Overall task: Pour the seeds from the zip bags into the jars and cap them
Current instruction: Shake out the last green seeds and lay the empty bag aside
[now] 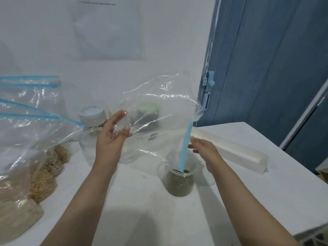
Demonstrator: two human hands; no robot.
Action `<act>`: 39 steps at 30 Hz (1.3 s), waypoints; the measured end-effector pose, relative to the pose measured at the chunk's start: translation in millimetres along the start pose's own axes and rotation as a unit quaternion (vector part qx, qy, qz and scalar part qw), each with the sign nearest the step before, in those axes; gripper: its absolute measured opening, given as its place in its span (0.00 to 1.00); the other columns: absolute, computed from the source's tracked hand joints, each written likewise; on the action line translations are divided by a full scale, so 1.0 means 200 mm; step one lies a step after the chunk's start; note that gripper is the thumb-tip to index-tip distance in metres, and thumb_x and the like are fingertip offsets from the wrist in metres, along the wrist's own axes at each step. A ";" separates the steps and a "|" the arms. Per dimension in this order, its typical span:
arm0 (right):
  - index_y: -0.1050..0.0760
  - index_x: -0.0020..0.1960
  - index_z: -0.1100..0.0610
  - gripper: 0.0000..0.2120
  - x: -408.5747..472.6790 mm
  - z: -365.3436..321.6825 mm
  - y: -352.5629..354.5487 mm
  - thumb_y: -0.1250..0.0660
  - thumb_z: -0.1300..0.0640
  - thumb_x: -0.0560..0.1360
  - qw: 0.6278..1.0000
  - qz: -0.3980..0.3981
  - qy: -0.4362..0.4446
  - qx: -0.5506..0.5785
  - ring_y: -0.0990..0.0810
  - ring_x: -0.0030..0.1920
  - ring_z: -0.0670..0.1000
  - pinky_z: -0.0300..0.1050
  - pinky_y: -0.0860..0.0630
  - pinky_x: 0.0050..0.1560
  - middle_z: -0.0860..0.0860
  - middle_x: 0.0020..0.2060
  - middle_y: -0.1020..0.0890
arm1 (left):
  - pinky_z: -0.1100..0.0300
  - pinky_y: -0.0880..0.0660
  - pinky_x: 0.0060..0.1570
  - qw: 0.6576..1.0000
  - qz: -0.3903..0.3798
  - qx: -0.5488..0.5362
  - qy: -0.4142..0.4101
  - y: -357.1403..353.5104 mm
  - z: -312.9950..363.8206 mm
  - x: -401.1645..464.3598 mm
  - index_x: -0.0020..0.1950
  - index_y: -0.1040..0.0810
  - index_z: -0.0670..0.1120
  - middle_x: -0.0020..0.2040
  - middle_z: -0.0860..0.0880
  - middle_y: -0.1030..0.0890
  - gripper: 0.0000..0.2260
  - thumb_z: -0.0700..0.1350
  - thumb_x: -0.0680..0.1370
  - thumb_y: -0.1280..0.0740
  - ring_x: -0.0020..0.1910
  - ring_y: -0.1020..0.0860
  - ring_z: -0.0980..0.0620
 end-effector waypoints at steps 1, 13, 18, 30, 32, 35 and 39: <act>0.26 0.68 0.56 0.23 0.02 0.00 -0.01 0.32 0.45 0.78 1.000 0.001 0.007 -0.003 0.22 0.60 0.53 0.49 0.29 0.64 0.45 0.47 0.15 | 0.69 0.23 0.49 1.000 0.001 -0.005 0.002 0.01 -0.01 0.01 0.63 0.24 0.55 0.62 0.61 0.20 0.20 0.33 0.79 0.34 0.54 0.21 0.56; 0.25 0.68 0.49 0.19 -0.02 -0.13 -0.16 0.33 0.44 0.79 0.975 -0.122 0.053 -0.178 0.21 0.49 0.40 0.36 0.31 0.51 0.47 0.64 0.22 | 0.63 0.22 0.54 1.000 -0.013 -0.009 0.014 0.06 -0.07 0.06 0.62 0.23 0.54 0.64 0.58 0.21 0.18 0.33 0.80 0.35 0.52 0.21 0.63; 0.17 0.55 0.44 0.15 -0.06 -0.13 -0.16 0.33 0.37 0.76 0.939 -0.196 0.078 -0.273 0.24 0.57 0.39 0.41 0.33 0.61 0.40 0.55 0.17 | 0.64 0.22 0.55 1.000 0.003 -0.010 0.019 0.07 -0.11 0.08 0.67 0.25 0.48 0.66 0.55 0.22 0.17 0.33 0.80 0.35 0.55 0.21 0.64; 0.24 0.63 0.38 0.16 -0.27 -0.13 -0.19 0.39 0.37 0.78 0.872 -0.069 0.268 -0.405 0.34 0.70 0.47 0.51 0.46 0.72 0.40 0.68 0.28 | 0.63 0.22 0.53 0.995 0.090 -0.029 0.032 0.05 -0.15 0.03 0.68 0.29 0.56 0.72 0.57 0.29 0.18 0.37 0.83 0.38 0.47 0.22 0.62; 0.24 0.65 0.40 0.17 -0.33 -0.14 -0.23 0.40 0.38 0.78 0.867 -0.045 0.300 -0.394 0.34 0.70 0.47 0.52 0.46 0.73 0.41 0.69 0.28 | 0.61 0.22 0.56 0.995 0.088 -0.010 0.038 0.07 -0.15 0.01 0.70 0.31 0.58 0.73 0.59 0.31 0.19 0.39 0.84 0.38 0.49 0.21 0.58; 0.26 0.67 0.42 0.15 -0.39 -0.14 -0.31 0.41 0.45 0.82 0.838 -0.041 0.310 -0.447 0.34 0.71 0.48 0.51 0.49 0.74 0.42 0.71 0.30 | 0.67 0.27 0.61 0.995 0.079 0.064 0.022 0.11 -0.13 -0.04 0.75 0.34 0.54 0.74 0.60 0.34 0.21 0.40 0.83 0.38 0.57 0.25 0.70; 0.20 0.61 0.50 0.12 -0.51 -0.15 -0.43 0.38 0.53 0.81 0.824 -0.005 0.411 -0.389 0.27 0.64 0.52 0.47 0.37 0.66 0.47 0.62 0.21 | 0.63 0.27 0.61 0.985 0.104 0.134 0.011 0.24 -0.16 -0.16 0.76 0.37 0.57 0.69 0.67 0.36 0.25 0.38 0.82 0.37 0.53 0.25 0.68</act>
Point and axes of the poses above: each hand's wrist, its own x-axis towards the middle knuckle, its own y-axis out of the back of the hand, z = x × y, the point moved 3 cm from there along x, towards the middle knuckle
